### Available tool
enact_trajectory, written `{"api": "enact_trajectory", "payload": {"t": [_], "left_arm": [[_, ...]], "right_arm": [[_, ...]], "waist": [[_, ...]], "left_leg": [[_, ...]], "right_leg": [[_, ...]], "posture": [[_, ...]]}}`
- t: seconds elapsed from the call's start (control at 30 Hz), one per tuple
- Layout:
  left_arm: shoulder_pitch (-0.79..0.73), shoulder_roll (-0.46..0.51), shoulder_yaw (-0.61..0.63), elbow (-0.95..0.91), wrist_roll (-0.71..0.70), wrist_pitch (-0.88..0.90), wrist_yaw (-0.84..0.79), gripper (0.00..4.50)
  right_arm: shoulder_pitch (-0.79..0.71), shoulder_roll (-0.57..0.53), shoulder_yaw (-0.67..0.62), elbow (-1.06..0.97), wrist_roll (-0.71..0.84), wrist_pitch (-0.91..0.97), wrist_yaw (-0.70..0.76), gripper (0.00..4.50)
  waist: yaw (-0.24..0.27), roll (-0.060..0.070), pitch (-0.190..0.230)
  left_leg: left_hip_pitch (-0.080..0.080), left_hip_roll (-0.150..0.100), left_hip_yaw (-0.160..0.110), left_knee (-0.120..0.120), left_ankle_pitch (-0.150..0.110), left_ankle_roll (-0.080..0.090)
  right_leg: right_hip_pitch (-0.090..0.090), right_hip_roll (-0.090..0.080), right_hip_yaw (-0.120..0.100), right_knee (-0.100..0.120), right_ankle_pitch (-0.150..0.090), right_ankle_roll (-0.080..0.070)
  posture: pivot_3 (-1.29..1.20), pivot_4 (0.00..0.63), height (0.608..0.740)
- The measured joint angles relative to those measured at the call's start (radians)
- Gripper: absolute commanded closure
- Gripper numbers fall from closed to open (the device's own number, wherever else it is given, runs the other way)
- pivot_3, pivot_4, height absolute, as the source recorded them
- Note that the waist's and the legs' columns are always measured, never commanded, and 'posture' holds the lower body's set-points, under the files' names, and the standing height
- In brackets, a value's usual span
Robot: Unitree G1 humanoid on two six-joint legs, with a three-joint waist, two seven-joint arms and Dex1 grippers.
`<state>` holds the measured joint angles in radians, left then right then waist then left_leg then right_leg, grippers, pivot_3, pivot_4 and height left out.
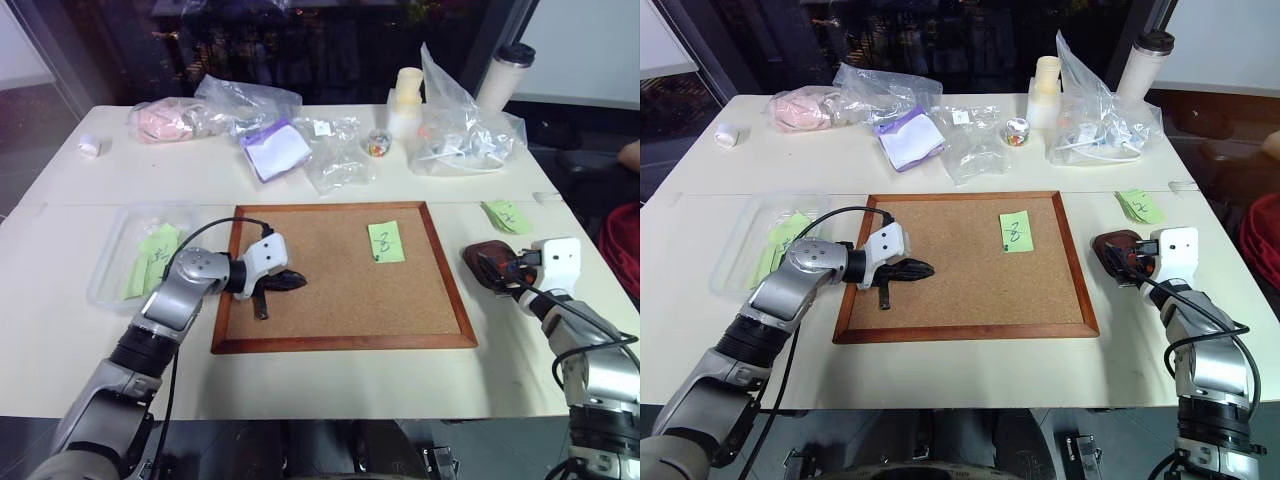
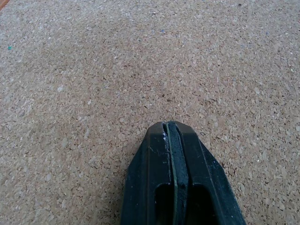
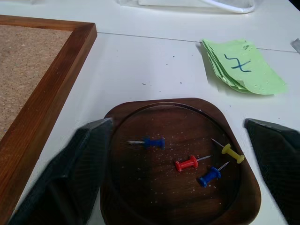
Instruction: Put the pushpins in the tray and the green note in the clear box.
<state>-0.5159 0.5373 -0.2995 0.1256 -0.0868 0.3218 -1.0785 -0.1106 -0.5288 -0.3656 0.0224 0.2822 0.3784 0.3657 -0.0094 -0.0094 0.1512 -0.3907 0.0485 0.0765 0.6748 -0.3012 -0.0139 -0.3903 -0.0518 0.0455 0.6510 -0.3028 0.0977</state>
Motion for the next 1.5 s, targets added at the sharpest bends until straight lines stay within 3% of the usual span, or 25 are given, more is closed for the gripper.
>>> {"api": "enact_trajectory", "payload": {"t": [0.53, 0.77, 0.97, 1.37, 1.5], "left_arm": [[0.000, 0.000, 0.000, 0.003, 0.000, -0.006, 0.000, 4.50], [-0.001, 0.002, 0.000, 0.006, 0.000, -0.006, -0.002, 4.50], [0.001, 0.001, 0.000, 0.004, 0.000, -0.006, 0.000, 4.50], [0.012, 0.008, 0.000, -0.013, 0.000, -0.006, 0.012, 4.50], [0.012, 0.008, 0.000, -0.013, 0.000, -0.006, 0.013, 4.50]], "right_arm": [[-0.102, 0.006, -0.021, -0.094, 0.082, 0.000, -0.005, 0.02], [-0.097, 0.048, 0.242, -0.240, 0.083, 0.045, 0.123, 0.02], [-0.098, 0.128, 0.429, -0.187, 0.000, -0.025, 0.160, 0.02], [-0.128, 0.141, 0.458, -0.038, -0.040, -0.059, 0.233, 0.02], [-0.138, 0.147, 0.457, -0.037, -0.031, -0.036, 0.253, 1.26]], "waist": [[0.000, 0.001, 0.000], [-0.001, 0.001, -0.001], [-0.001, 0.001, -0.001], [-0.003, 0.001, -0.001], [-0.003, 0.001, -0.002]], "left_leg": [[0.000, 0.000, 0.000, 0.000, 0.000, 0.000], [0.000, 0.001, 0.000, 0.000, 0.000, 0.000], [0.000, 0.000, 0.000, 0.000, 0.000, 0.000], [0.000, 0.000, 0.000, 0.000, 0.000, 0.000], [0.000, 0.000, 0.000, 0.000, 0.000, 0.000]], "right_leg": [[0.000, 0.000, 0.000, 0.000, 0.000, 0.000], [0.000, 0.000, 0.000, 0.000, 0.000, 0.000], [0.000, 0.000, 0.000, 0.000, 0.000, 0.000], [-0.001, 0.001, 0.000, 0.000, 0.000, 0.000], [0.000, 0.001, 0.000, 0.000, 0.000, 0.000]], "posture": [[0.00, 0.150, 0.734], [0.00, 0.150, 0.734], [0.00, 0.150, 0.734], [0.00, 0.150, 0.734], [0.00, 0.150, 0.734]]}}
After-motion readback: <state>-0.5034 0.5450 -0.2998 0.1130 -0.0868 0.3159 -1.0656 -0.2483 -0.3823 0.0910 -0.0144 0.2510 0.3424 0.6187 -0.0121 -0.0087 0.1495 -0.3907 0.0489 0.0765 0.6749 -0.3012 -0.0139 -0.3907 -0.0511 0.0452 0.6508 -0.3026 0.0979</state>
